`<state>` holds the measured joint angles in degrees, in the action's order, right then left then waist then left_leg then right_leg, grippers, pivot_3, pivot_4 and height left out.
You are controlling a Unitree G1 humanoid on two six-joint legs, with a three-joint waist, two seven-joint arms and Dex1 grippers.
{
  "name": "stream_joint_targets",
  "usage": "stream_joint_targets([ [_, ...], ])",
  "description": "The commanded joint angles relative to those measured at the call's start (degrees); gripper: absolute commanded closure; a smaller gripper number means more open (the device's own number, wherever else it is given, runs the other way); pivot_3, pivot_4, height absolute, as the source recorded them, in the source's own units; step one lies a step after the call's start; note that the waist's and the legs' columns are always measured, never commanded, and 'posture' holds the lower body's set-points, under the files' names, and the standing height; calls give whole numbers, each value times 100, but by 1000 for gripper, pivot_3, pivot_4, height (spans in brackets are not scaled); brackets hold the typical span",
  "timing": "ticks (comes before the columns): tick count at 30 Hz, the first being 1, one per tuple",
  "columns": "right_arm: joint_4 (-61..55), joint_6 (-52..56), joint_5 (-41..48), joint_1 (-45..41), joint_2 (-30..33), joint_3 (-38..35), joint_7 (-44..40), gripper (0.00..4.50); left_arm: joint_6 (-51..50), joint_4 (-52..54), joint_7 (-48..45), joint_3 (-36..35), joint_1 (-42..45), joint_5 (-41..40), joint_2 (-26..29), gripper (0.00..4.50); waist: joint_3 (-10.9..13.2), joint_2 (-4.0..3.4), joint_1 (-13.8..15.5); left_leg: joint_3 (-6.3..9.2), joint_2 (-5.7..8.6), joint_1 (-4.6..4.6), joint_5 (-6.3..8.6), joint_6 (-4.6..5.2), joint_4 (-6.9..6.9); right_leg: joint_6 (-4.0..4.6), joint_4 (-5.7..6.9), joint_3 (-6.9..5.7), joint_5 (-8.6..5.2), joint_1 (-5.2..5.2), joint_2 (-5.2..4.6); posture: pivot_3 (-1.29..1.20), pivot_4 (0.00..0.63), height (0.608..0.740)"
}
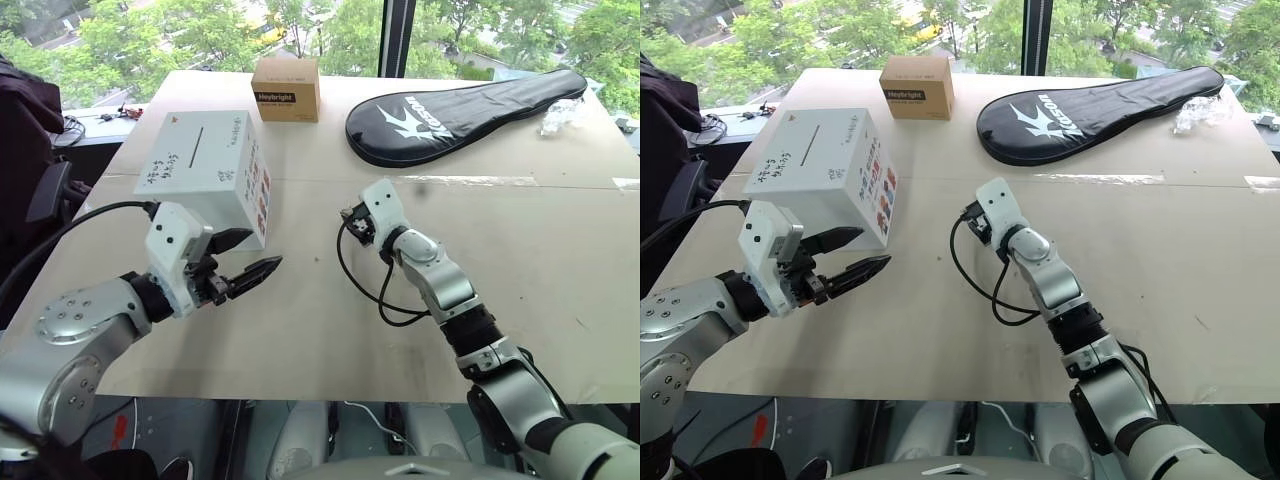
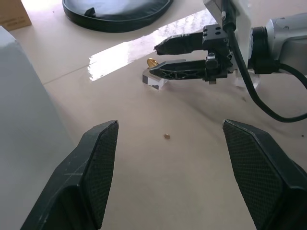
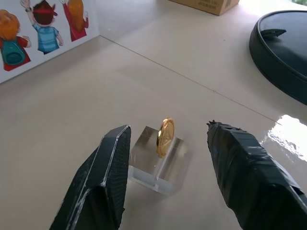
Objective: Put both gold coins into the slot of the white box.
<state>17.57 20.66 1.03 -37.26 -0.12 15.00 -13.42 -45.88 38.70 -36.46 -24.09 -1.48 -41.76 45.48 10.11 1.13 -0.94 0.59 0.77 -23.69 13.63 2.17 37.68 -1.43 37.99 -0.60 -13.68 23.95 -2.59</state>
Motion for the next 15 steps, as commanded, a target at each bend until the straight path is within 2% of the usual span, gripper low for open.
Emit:
stream_joint_targets([
  [1, 118, -161, 26, -193, -189, -122, -6, 1777, 114, 151, 84, -4, 22, 3, -8, 985, 0, 0, -2, 0, 0, 0, 0, 0, 0, 0, 0, 0, 0, 0, 0, 0, 150, 740],
  [3, 293, -217, -45, -252, -235, -116, -1, 1777, 111, 136, 109, 21, 44, -7, -1, 985, 0, 0, -2, 0, 0, 0, 0, 0, 0, 0, 1, 0, 0, 0, 1, 0, 150, 740],
  [4, 370, -299, -57, -279, -266, -135, 11, 2176, 113, 128, 119, 38, 58, -5, 2, 939, 0, 0, -2, 0, 0, 0, 0, 0, 0, 0, 1, 0, 0, 0, 1, 0, 150, 740],
  [5, 446, -348, -56, -316, -303, -174, 43, 2310, 111, 116, 129, 52, 77, -6, 4, 939, 0, 0, -2, 0, 0, 0, 0, 0, 0, 0, 1, 0, 0, 0, 1, 0, 150, 740],
  [8, 600, -472, -94, -383, -335, -234, 79, 3391, 106, 92, 165, 88, 125, -6, 9, 939, 0, 0, -3, 0, 0, 0, 0, 0, 0, 0, 0, 0, 0, 0, 1, 0, 150, 740],
  [15, 599, -561, -149, -331, -349, -277, 42, 3387, 108, 92, 247, 183, 178, -27, -23, 939, 0, 0, -3, 0, 1, 0, 0, 0, -1, 0, 0, 0, 0, 0, 1, 0, 150, 740],
])
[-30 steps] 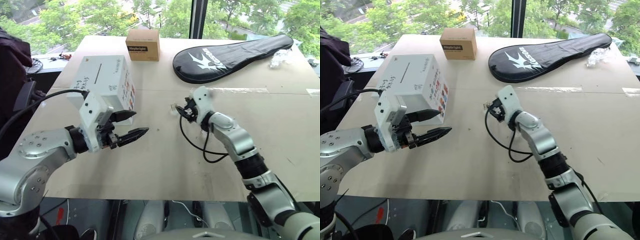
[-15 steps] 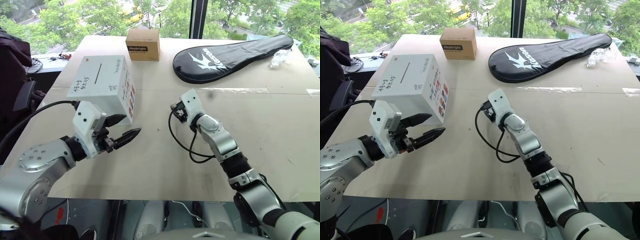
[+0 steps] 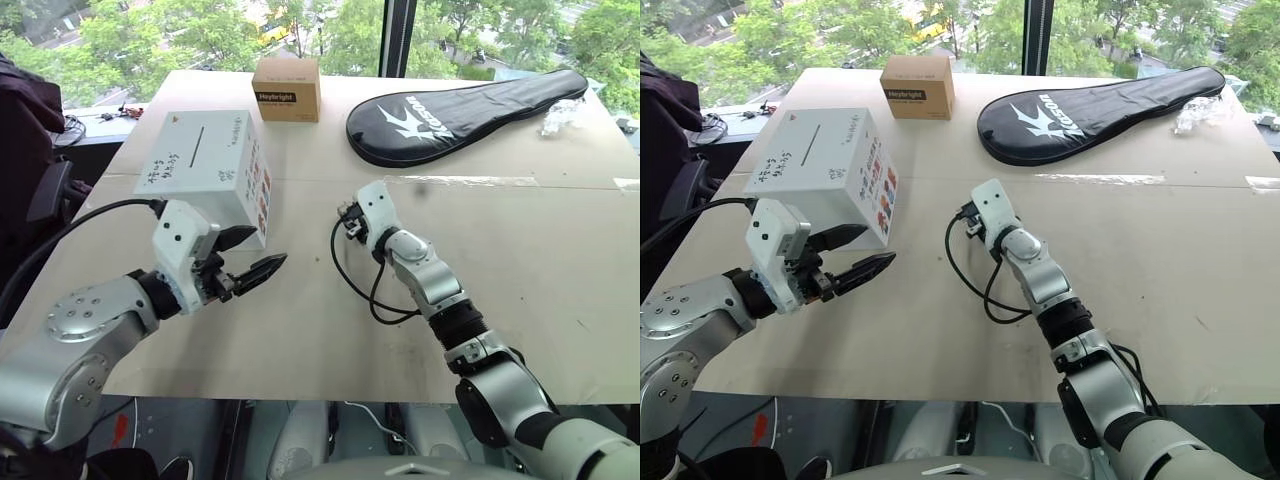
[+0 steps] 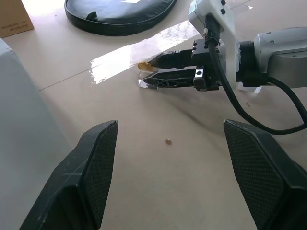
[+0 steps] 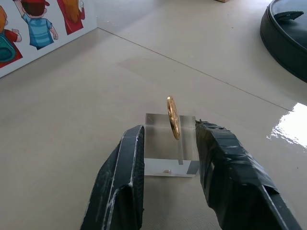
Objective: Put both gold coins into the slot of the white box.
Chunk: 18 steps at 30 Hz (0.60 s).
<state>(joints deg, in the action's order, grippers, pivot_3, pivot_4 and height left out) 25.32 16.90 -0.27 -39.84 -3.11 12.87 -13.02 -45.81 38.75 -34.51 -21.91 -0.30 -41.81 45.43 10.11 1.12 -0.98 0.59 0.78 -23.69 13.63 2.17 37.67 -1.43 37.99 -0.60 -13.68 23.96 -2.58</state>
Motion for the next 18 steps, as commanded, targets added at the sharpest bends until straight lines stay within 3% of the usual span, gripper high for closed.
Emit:
stream_joint_targets([
  [1, -187, -193, -16, -66, -52, -73, -7, 3387, 102, 85, 61, -24, 66, -23, -25, 939, 0, 0, 0, 0, 0, 0, 0, 0, 0, 0, 0, 0, 0, 0, 0, 0, 150, 740],
  [9, -765, 97, 17, 165, 131, -76, -255, 3388, 134, 78, 82, 53, 77, 0, -64, 939, 0, 0, 7, 0, 0, -1, 0, 0, -1, 0, -1, 0, 0, 0, -1, 0, 150, 740],
  [18, -2839, 1263, 201, 1052, 966, 78, -1058, 3389, 274, -46, 7, 169, 75, 39, -89, 939, 0, 0, 6, 0, 1, -1, 1, 3, -1, 0, -2, -1, 0, -1, -4, 0, 150, 740],
])
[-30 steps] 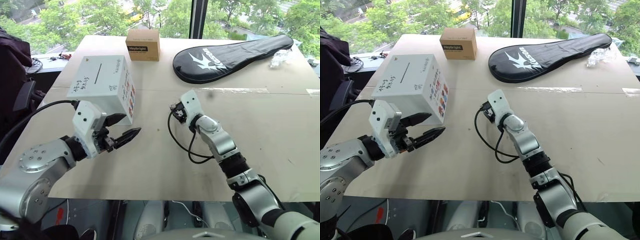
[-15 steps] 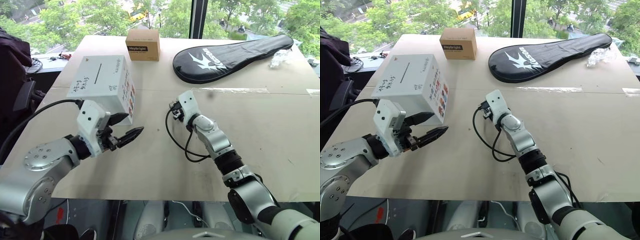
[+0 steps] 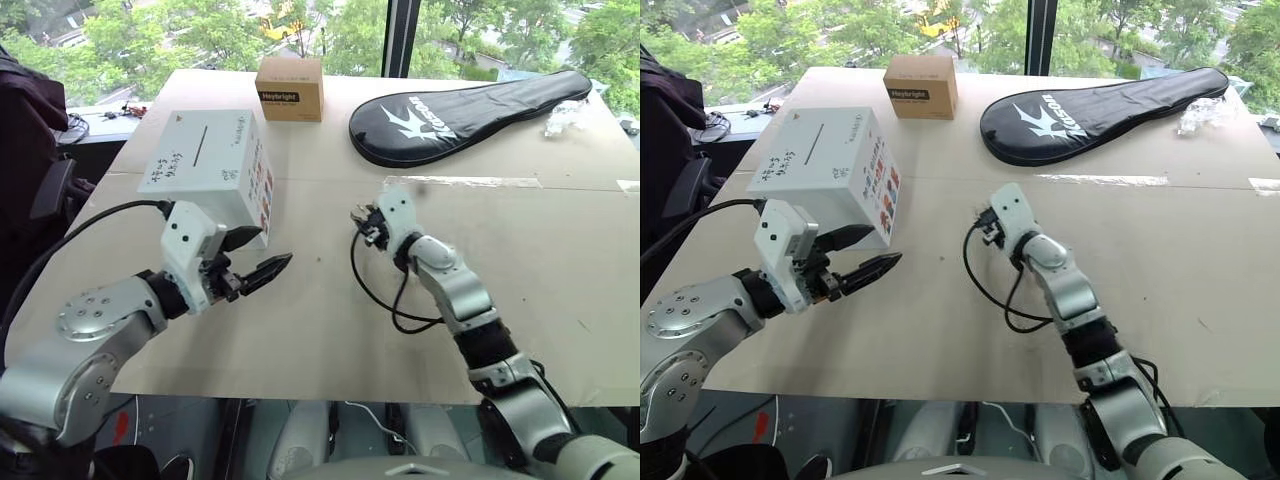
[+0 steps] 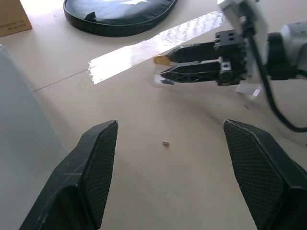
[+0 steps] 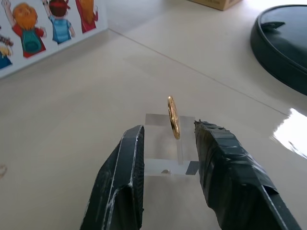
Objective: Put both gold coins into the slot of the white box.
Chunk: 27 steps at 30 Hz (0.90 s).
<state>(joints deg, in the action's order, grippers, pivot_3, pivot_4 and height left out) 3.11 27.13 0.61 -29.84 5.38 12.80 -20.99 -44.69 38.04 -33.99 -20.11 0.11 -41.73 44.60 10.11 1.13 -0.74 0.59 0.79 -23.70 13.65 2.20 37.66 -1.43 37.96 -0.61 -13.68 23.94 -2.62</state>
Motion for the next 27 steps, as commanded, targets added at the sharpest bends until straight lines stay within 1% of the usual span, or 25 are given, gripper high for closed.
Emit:
stream_joint_targets([
  [1, -686, 333, 152, 116, 188, 104, -353, 3389, 184, -18, -66, 20, 56, 44, -5, 939, 0, 0, -24, -1, 0, 2, 0, 0, 0, 0, 2, 1, 0, 1, 2, 0, 150, 740],
  [4, -673, 478, 231, 205, 306, 119, -547, 3389, 251, -121, -132, 91, 114, 76, 17, 939, 0, 0, -19, 0, -6, 6, 6, 11, -2, 1, 6, 0, 0, 1, 8, 0, 150, 740],
  [6, -637, 599, 299, 197, 299, 80, -575, 2302, 283, -180, -170, 100, 145, 94, 36, 939, 0, 0, -16, 0, -6, 5, 6, 11, -2, 1, 5, 0, 0, 1, 8, 0, 150, 740],
  [10, -529, 432, 208, 180, 277, 43, -425, 582, 337, -246, -250, 74, 134, 136, 53, 939, 0, 0, -9, -4, -2, 4, 4, 7, -2, 0, 2, 3, 0, 0, 5, 0, 150, 740],
  [11, -535, 400, 225, 180, 273, 28, -426, 244, 340, -247, -262, 70, 127, 144, 52, 939, 0, 0, -7, -4, -2, 3, 2, 3, -2, 0, 1, 3, 0, 0, 5, 0, 150, 740],
  [19, -772, 223, 400, 173, 143, -74, -435, 244, 383, -248, -312, 39, 56, 165, 48, 939, 0, 0, -8, -3, -3, 4, -1, -1, -2, 0, 2, 2, 0, 0, 5, 0, 150, 740],
  [20, -782, 225, 394, 194, 146, -57, -436, 453, 388, -248, -319, 37, 51, 165, 49, 939, 0, 0, -7, -2, -3, 4, -1, -1, -2, 0, 2, 2, 0, 0, 5, 0, 150, 740],
  [22, -756, 211, 357, 226, 161, -28, -416, 1055, 394, -256, -333, 36, 46, 175, 52, 939, 0, 0, -7, -2, -3, 4, 0, 0, -2, 0, 2, 2, 0, 0, 5, 0, 150, 740],
  [23, -743, 218, 344, 234, 167, -20, -404, 1698, 395, -259, -339, 33, 44, 181, 51, 939, 0, 0, -7, -3, -3, 4, 0, 0, -2, 0, 2, 2, 0, 0, 5, 0, 150, 740],
  [24, -712, 242, 313, 236, 183, -10, -383, 1906, 395, -263, -345, 33, 45, 189, 50, 939, 0, 0, -6, -2, -3, 4, -1, 0, -2, 0, 2, 2, 0, 0, 5, 0, 150, 740],
  [26, -626, 235, 243, 248, 246, 44, -395, 2643, 400, -269, -354, 36, 45, 206, 47, 939, 0, 0, -6, -3, -3, 4, -1, -1, -2, 0, 2, 2, 0, 0, 5, 0, 150, 740],
  [27, -597, 208, 230, 260, 275, 74, -429, 3080, 402, -272, -355, 39, 47, 210, 45, 939, 0, 0, -6, -2, -2, 4, -1, -1, -2, 0, 2, 2, 0, 0, 5, 0, 150, 740],
])
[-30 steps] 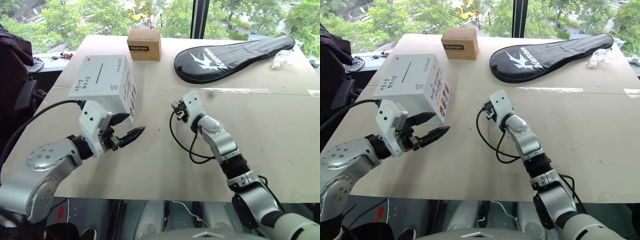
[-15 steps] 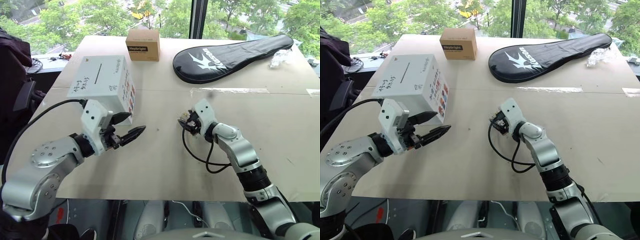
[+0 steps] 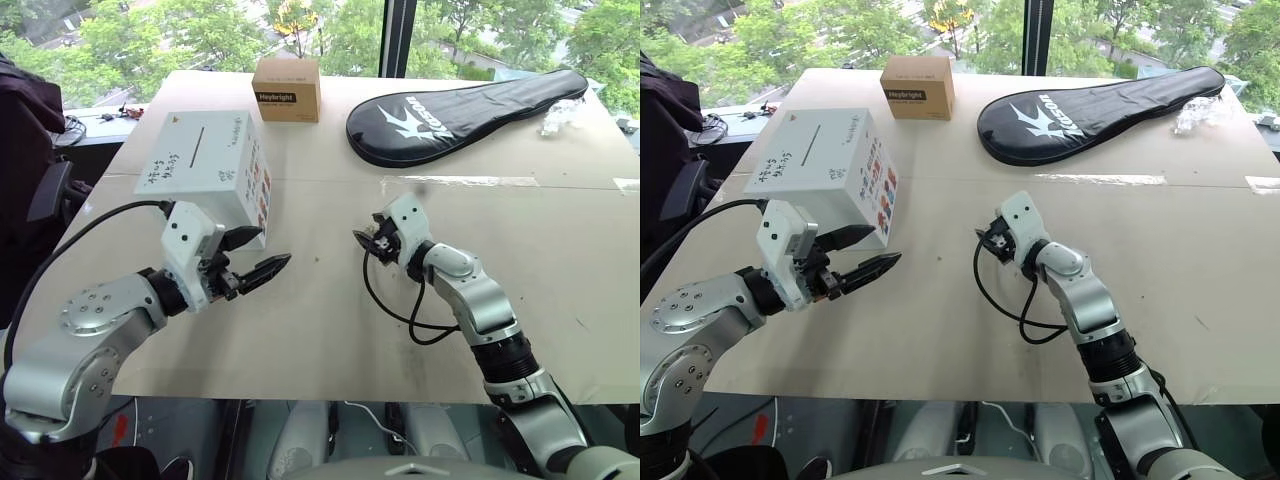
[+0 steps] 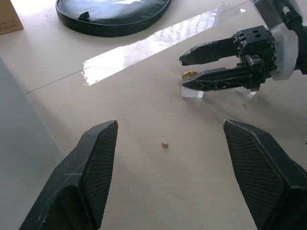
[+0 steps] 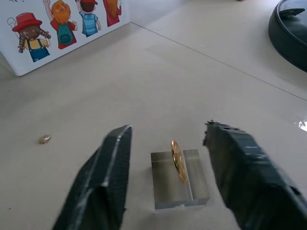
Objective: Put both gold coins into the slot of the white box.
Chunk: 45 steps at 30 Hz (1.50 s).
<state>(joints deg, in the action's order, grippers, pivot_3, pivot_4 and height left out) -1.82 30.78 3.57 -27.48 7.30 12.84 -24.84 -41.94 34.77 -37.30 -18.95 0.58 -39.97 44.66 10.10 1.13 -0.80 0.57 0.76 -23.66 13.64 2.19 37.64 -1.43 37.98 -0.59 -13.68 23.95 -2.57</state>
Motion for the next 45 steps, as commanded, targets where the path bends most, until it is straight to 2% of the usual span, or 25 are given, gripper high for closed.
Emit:
stream_joint_targets([
  [1, -87, -150, -53, 35, 66, 58, -24, 3494, 127, 51, -30, -81, 1, 32, 40, 939, 0, 0, 0, 0, 0, 0, 0, 0, 0, 0, 0, 0, 0, 0, 0, 0, 150, 740],
  [3, -69, -133, -40, 39, 46, 43, 5, 4346, 127, 46, -39, -87, 3, 34, 40, 939, 0, 0, 1, 0, 0, 0, 0, 0, 0, 0, 0, 0, 0, 0, 0, 0, 150, 740],
  [4, -47, -145, -63, 32, 47, 46, 28, 4481, 130, 41, -52, -95, -3, 40, 48, 939, -1, 1, 1, 0, 0, 0, 0, 0, 0, 0, 0, 0, 0, 0, 0, 0, 150, 740],
  [10, -93, -315, 171, -23, -101, -178, 17, 4481, 135, 8, -62, -75, 41, 37, 10, 939, 0, 1, -1, 0, 0, 0, 0, 0, 0, 0, 1, 0, 0, 0, 1, 0, 150, 740],
  [14, -512, -10, 1110, -26, -529, -666, -174, 4481, 107, 8, 68, -93, 207, -291, -320, 939, -1, 2, 1, 2, -1, 0, 0, 1, 0, -1, 1, -1, 0, 0, 0, 0, 150, 740],
  [16, -757, 525, 1794, -107, -771, -1017, -169, 4481, 63, -40, 298, -104, 362, -749, -815, 939, -2, 0, 2, 1, -2, 0, 2, 3, 0, -1, 1, -1, 1, 0, 0, 0, 150, 740],
  [19, -1169, 1317, 2963, -331, -1157, -1501, -46, 4481, 45, -96, 1118, -75, 828, -2009, -1963, 939, -2, 0, 54, 6, -1, -2, 7, 13, 4, -2, 1, -5, 1, -5, -5, 0, 150, 740],
  [23, -1430, 2125, 4565, -728, -1777, -2149, 510, 4481, 515, -356, 2256, -28, 1344, -3262, -3536, 939, -7, 2, 35, 20, 0, -7, 15, 25, 36, -3, 12, -17, 3, -15, -8, 0, 150, 740],
  [28, -1450, 2224, 5666, -884, -1960, -2264, 1040, 4481, 1052, -512, 2886, 65, 1452, -4083, -4585, 939, -12, 9, 12, 21, 3, -5, 16, 28, 44, -2, 12, -21, 3, -25, -5, 0, 150, 740],
  [32, -1458, 2185, 6166, -889, -1908, -2173, 1257, 4481, 1167, -605, 3008, 156, 1448, -4396, -4705, 939, -12, 9, -1, 18, 1, -4, 15, 29, 46, -2, 13, -18, 2, -25, 6, 0, 150, 740],
  [39, -1425, 2069, 6508, -940, -1710, -1926, 1369, 4481, 845, -669, 3058, 645, 1196, -4772, -4415, 939, -12, 9, 2, 15, -1, -7, 15, 31, 60, -2, 13, -8, 2, -28, 43, 0, 150, 740],
  [42, -1438, 2008, 6522, -925, -1650, -1824, 1378, 4500, 913, -770, 3185, 701, 1230, -4778, -4373, 1698, -12, 9, 4, 17, -1, -6, 15, 31, 62, -2, 13, -8, 2, -28, 46, 0, 150, 740],
  [43, -1439, 1988, 6540, -922, -1633, -1805, 1389, 4500, 936, -794, 3187, 701, 1254, -4787, -4357, 2129, -12, 9, 4, 17, -2, -6, 15, 31, 62, -2, 13, -8, 2, -29, 48, 0, 150, 740],
  [45, -1439, 1951, 6573, -919, -1610, -1778, 1411, 4500, 943, -806, 3157, 713, 1275, -4838, -4320, 2129, -12, 9, 5, 18, -4, -7, 15, 31, 62, -2, 12, -8, 1, -29, 51, 0, 150, 740],
])
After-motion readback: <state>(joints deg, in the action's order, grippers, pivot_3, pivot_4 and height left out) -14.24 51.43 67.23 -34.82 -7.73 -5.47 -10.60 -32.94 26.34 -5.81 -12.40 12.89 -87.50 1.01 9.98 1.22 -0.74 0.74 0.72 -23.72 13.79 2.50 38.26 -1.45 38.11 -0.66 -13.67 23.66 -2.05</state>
